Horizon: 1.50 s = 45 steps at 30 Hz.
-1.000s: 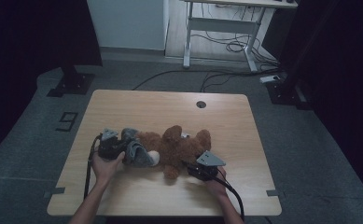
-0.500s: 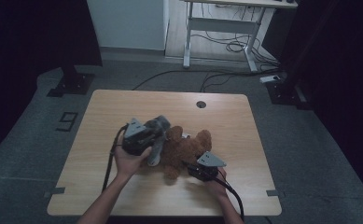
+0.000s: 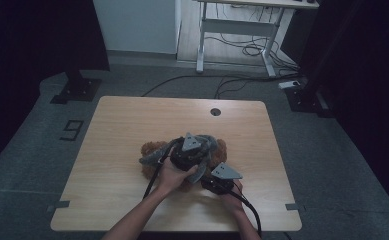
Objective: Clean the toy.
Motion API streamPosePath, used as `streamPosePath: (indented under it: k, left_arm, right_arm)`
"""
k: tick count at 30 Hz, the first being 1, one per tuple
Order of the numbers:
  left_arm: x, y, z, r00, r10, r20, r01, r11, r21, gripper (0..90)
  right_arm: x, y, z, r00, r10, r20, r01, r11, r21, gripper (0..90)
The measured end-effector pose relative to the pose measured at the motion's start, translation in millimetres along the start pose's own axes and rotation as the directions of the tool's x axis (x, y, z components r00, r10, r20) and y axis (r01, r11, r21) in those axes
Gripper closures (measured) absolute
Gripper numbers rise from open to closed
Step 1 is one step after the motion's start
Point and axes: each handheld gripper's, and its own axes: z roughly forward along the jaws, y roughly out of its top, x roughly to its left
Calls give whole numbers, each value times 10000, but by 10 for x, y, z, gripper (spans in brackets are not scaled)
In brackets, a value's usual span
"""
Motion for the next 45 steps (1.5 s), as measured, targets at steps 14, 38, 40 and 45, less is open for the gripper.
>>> streamPosePath:
  k: [14,38,40,45]
  left_arm:
    - [636,-500,-485,9749,-1473,-1670,1488,9889,-36,826]
    - [978,-780,-998,9478,-2753,-1607,2589,9589,-1158,828]
    - [858,-653,-967,9616,-2392,-1346,2236,9671,-1210,828]
    - [547,-400,-815,9845,-1670,-543,1598,9802,-1172,828]
  right_arm:
    - [0,1,6,10000,-24,55,24,10000,-3,487]
    - [5,-1,11,9999,13,102,-13,10000,10,487]
    - [7,-2,9,9999,25,109,-25,10000,10,488]
    - [6,-3,7,9999,23,106,-23,10000,6,487]
